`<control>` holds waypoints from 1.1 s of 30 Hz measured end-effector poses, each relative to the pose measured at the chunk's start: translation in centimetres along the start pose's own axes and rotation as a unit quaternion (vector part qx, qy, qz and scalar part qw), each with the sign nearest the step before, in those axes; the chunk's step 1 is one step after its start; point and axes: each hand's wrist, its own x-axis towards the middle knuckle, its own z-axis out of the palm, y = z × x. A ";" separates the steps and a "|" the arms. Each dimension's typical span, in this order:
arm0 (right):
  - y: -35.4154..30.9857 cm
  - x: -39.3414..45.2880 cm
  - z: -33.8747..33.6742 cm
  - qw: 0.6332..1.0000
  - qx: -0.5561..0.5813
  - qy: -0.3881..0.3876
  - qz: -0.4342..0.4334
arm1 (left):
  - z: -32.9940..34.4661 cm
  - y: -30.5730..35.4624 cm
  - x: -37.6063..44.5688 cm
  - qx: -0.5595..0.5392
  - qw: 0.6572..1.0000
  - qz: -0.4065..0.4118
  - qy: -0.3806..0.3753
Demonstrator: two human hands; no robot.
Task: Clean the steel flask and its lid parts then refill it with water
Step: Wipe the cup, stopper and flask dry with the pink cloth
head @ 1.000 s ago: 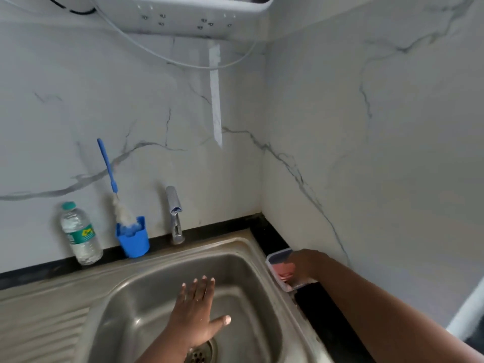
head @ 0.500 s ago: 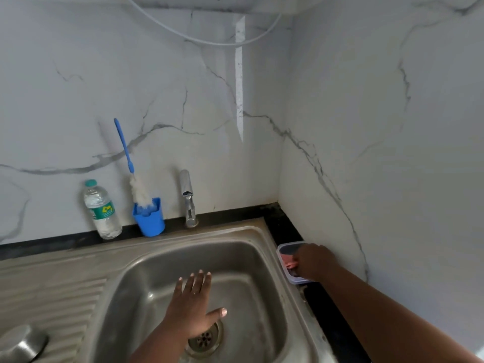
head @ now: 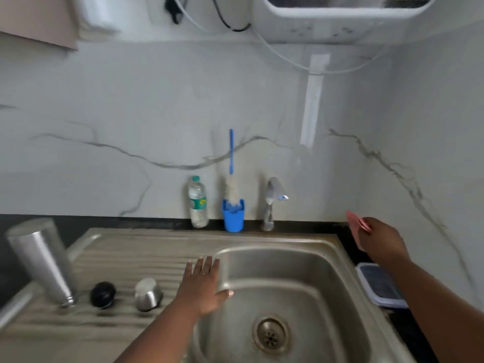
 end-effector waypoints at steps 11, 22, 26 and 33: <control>-15.1 -10.4 13.0 0.963 0.124 -0.197 -0.136 | 1.0 -13.1 -6.0 -0.078 0.973 -0.185 0.113; -21.1 -17.4 14.5 0.918 0.187 -0.291 -0.195 | 3.0 -14.4 -5.6 -0.194 0.956 -0.213 0.047; -21.1 -18.1 13.1 0.913 0.229 -0.281 -0.188 | 2.9 -14.0 -5.0 -0.250 0.938 -0.221 0.090; -21.2 -17.8 11.3 0.930 0.248 -0.182 -0.201 | -3.0 -8.5 -4.8 -0.815 0.562 -0.133 0.056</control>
